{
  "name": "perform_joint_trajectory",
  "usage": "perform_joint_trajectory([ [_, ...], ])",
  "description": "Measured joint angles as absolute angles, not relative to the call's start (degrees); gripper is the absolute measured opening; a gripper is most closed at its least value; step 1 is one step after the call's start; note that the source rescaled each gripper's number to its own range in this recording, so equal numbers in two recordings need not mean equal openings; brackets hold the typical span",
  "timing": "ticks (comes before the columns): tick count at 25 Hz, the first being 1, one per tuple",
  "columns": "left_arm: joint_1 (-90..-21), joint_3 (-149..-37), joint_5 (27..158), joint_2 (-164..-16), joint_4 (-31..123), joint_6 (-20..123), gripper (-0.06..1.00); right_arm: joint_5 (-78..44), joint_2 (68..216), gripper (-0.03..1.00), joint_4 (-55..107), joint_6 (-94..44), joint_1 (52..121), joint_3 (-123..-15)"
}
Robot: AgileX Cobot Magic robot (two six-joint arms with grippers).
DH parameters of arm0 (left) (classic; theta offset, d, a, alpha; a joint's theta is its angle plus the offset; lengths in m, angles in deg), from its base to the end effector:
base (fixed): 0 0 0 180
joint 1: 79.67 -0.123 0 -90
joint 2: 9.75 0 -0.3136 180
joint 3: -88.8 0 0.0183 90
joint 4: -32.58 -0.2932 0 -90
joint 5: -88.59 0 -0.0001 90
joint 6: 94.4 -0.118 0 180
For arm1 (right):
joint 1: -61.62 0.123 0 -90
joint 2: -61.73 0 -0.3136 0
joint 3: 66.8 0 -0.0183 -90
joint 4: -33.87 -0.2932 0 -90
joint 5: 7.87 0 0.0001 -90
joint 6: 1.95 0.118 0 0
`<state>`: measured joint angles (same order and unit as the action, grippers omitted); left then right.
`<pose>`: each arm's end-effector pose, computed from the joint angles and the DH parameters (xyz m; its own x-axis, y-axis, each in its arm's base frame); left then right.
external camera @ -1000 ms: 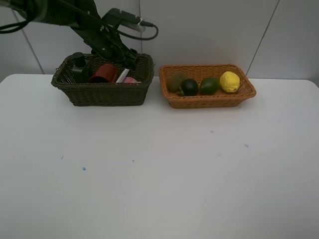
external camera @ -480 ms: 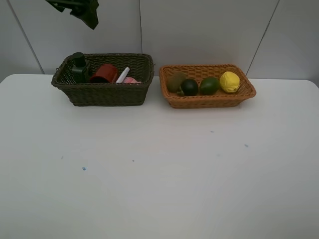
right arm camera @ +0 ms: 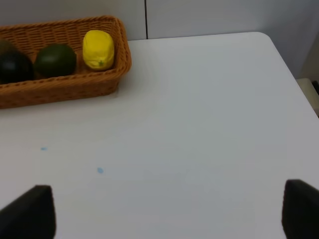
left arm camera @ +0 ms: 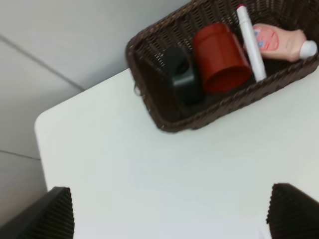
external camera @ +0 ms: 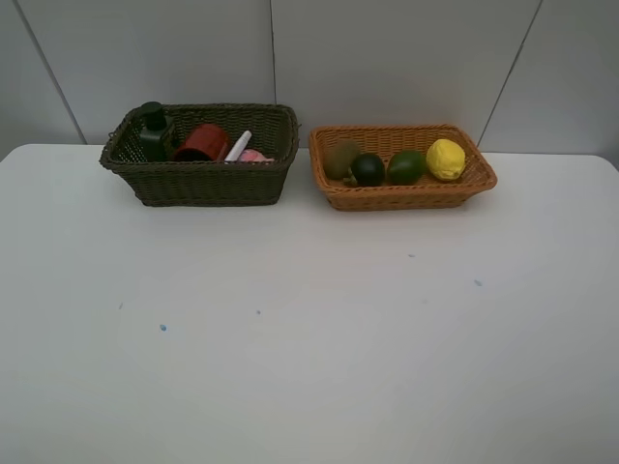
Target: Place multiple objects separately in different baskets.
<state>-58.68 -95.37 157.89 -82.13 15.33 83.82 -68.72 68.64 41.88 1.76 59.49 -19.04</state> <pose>0.2436 -0.0584 0.4652 -0.6487 0.3929 -0.6518 0.2596 0.9193 0.2957 0.0226 -0.0152 0.2951 -0.4273 0.0122 -0.9040 0.1453 0.9878 -0.0553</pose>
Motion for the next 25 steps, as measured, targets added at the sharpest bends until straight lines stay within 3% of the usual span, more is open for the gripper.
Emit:
perform_joint_trajectory([
  [15, -58.7, -63.4, 158.8, -33.0, 13.0, 95.8, 1.00, -68.7, 68.6, 0.99, 41.9, 1.8, 59.5, -19.0],
  [25, -63.8, -53.1, 158.8, -16.4, 19.0, 96.2, 1.00, -68.7, 68.6, 0.99, 41.9, 1.8, 59.5, -19.0],
])
